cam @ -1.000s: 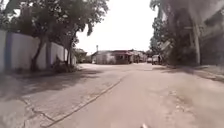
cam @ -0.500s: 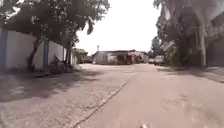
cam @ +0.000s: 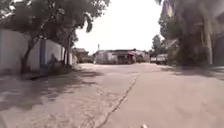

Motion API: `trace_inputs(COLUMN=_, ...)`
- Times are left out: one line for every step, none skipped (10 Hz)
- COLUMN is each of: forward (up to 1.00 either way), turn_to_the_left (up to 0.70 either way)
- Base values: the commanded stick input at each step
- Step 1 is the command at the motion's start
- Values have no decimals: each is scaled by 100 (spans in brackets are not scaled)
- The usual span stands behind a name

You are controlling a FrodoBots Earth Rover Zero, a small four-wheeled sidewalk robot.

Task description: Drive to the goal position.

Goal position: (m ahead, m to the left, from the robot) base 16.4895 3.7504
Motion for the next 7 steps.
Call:
trace_inputs(forward=100, turn_to_the_left=0)
trace_inputs(forward=100, turn_to_the_left=0)
trace_inputs(forward=100, turn_to_the_left=0)
trace_inputs(forward=100, turn_to_the_left=0)
trace_inputs(forward=100, turn_to_the_left=0)
trace_inputs(forward=100, turn_to_the_left=0)
trace_inputs(forward=100, turn_to_the_left=-3)
